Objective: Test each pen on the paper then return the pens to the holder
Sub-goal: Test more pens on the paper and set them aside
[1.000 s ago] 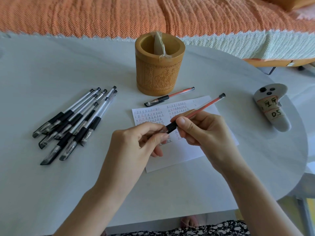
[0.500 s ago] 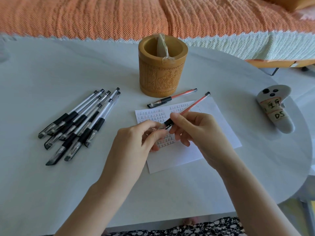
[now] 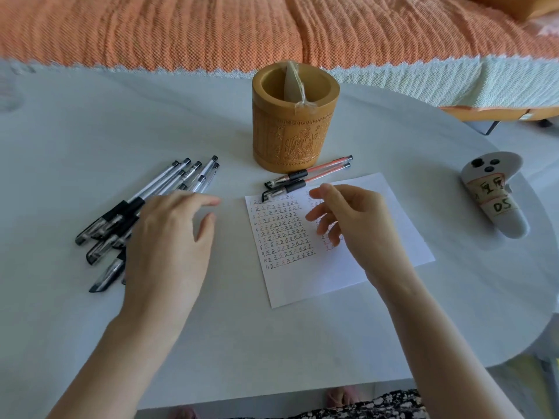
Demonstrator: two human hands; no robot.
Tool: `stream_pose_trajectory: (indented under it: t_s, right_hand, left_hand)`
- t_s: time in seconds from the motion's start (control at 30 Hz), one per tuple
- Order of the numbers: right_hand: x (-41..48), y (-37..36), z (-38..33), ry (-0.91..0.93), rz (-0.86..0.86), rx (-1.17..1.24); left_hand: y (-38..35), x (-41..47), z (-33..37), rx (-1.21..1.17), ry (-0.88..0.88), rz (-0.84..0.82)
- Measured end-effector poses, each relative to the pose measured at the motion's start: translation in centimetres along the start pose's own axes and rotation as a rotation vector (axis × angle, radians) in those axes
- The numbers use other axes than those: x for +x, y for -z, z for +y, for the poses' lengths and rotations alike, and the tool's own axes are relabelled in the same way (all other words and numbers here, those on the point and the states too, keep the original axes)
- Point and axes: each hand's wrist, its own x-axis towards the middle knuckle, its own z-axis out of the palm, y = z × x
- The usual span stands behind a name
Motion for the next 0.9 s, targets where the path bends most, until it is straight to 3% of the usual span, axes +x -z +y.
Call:
stream_pose_trajectory:
  t_s: [0.27,0.53,0.9]
  right_hand:
    - [-0.2,0.1,0.2,0.048,-0.043,-0.047]
    - [-0.3,0.3,0.4,0.055,-0.044,-0.065]
    - [-0.4,0.3,0.4,0.052,-0.054,-0.046]
  left_hand:
    - [0.5,0.7,-1.8,0.064,0.094,0.012]
    - [0.5,0.9,-1.8,-0.071,0.15,0.047]
    - [0.0,1.0,-1.8,-0.001,0.125,0.018]
